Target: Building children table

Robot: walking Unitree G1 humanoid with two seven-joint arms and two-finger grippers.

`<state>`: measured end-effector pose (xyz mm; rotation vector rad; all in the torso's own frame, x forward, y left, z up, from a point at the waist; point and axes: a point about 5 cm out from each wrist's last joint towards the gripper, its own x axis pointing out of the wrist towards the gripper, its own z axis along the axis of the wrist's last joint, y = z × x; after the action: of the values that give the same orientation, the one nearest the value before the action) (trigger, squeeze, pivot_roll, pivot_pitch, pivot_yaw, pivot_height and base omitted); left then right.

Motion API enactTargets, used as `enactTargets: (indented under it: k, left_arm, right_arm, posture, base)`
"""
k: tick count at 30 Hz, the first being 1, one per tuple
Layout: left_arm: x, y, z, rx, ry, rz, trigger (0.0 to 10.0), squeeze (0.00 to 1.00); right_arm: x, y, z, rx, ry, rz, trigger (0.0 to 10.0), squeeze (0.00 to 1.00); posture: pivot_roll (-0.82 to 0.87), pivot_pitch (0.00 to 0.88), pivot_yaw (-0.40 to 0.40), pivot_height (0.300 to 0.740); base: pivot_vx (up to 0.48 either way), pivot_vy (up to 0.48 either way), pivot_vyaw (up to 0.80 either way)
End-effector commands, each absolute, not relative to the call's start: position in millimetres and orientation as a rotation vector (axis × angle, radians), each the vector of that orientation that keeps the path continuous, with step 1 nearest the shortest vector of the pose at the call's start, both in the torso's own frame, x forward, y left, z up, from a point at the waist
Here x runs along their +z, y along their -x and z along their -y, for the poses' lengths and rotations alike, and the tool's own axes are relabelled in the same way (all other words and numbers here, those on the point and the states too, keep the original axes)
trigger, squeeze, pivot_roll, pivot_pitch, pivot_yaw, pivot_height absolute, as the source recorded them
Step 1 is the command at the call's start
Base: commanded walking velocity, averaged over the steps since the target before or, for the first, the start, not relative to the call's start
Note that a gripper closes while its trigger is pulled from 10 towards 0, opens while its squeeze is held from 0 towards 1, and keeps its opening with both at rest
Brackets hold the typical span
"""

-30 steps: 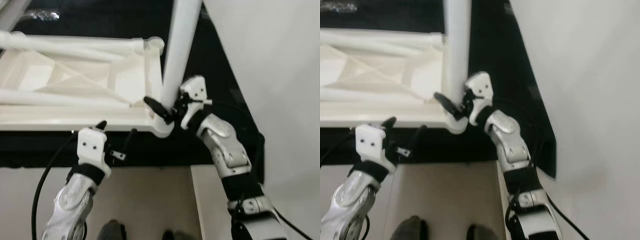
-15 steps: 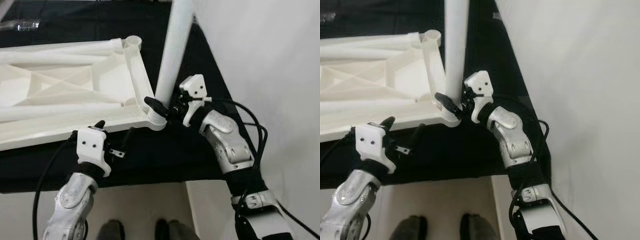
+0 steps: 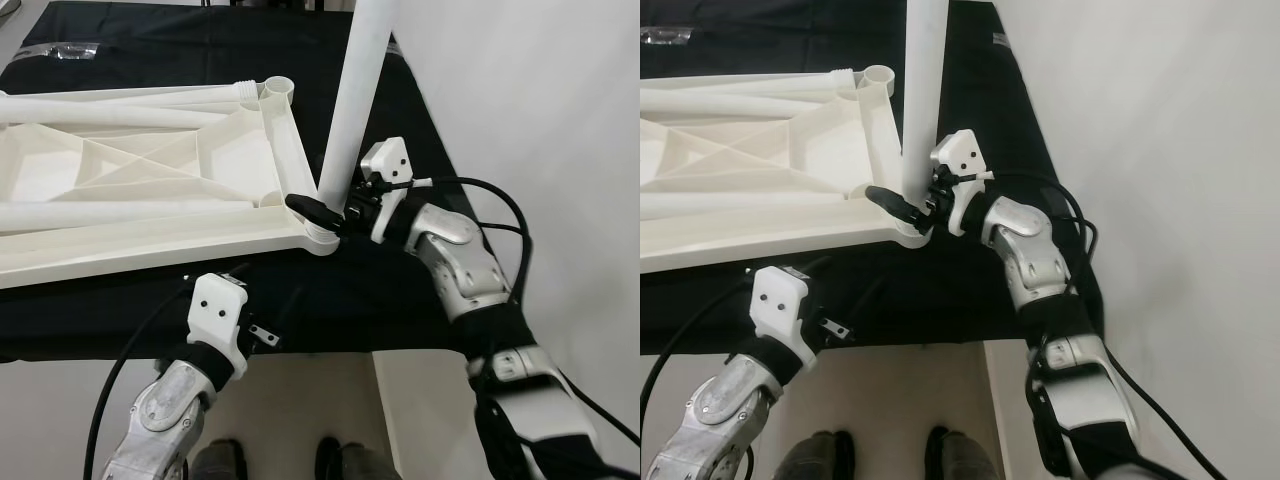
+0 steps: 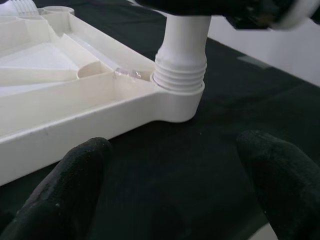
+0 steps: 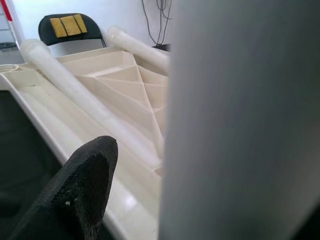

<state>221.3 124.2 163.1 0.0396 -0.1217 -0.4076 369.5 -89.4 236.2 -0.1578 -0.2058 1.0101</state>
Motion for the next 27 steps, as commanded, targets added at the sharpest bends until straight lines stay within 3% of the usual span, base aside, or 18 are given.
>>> enactTargets:
  k: [1, 2, 4, 5, 12, 18, 20, 22, 24, 27]
  left_arm:
    - [161, -216, -123, -0.43, -0.042, 0.098, 10.0, 0.0]
    - [161, -215, -123, -0.43, -0.049, 0.095, 10.0, 0.0]
    - [161, -215, -123, -0.43, -0.049, 0.095, 10.0, 0.0]
    - [161, -215, -124, -0.428, -0.052, 0.094, 10.0, 0.0]
    - [163, -211, -128, -0.417, -0.059, 0.093, 10.0, 0.0]
    - [168, -213, -131, -0.39, -0.045, 0.115, 10.0, 0.0]
    - [168, -213, -131, -0.39, -0.045, 0.115, 10.0, 0.0]
    - [171, -214, -134, -0.38, -0.043, 0.124, 10.0, 0.0]
    - [173, -216, -135, -0.379, -0.044, 0.127, 10.0, 0.0]
    - [174, -217, -134, -0.382, -0.044, 0.129, 10.0, 0.0]
  right_arm:
    - [236, -373, 85, 1.034, 0.187, 0.199, 10.0, 0.0]
    - [237, -375, 83, 1.051, 0.198, 0.198, 2.6, 0.0]
    - [237, -375, 83, 1.051, 0.198, 0.198, 2.6, 0.0]
    - [238, -376, 81, 1.062, 0.207, 0.193, 0.0, 0.0]
    - [225, -380, 96, 1.033, 0.218, 0.116, 0.0, 0.0]
    - [202, -375, 123, 0.789, 0.146, 0.044, 0.0, 0.0]
    - [202, -375, 123, 0.789, 0.146, 0.044, 0.0, 0.0]
    - [189, -360, 133, 0.335, 0.112, 0.022, 0.0, 0.0]
    - [177, -325, 117, 0.21, 0.054, -0.011, 0.0, 0.0]
    - [171, -316, 97, 0.29, 0.04, -0.02, 0.0, 0.0]
  posture:
    - [0.18, 0.252, -0.137, 0.74]
    - [0.18, 0.256, -0.136, 0.74]
    - [0.18, 0.256, -0.136, 0.74]
    - [0.18, 0.257, -0.137, 0.74]
    - [0.18, 0.278, -0.143, 0.74]
    - [0.12, 0.288, -0.146, 0.74]
    - [0.12, 0.288, -0.146, 0.74]
    - [0.11, 0.297, -0.141, 0.74]
    - [0.11, 0.301, -0.133, 0.74]
    - [0.1, 0.291, -0.131, 0.74]
  base:
    - [0.0, 0.0, 0.0]
    - [0.0, 0.0, 0.0]
    - [0.0, 0.0, 0.0]
    - [0.0, 0.0, 0.0]
    - [0.0, 0.0, 0.0]
    - [0.0, 0.0, 0.0]
    - [0.0, 0.0, 0.0]
    - [0.0, 0.0, 0.0]
    - [0.0, 0.0, 0.0]
    - [0.0, 0.0, 0.0]
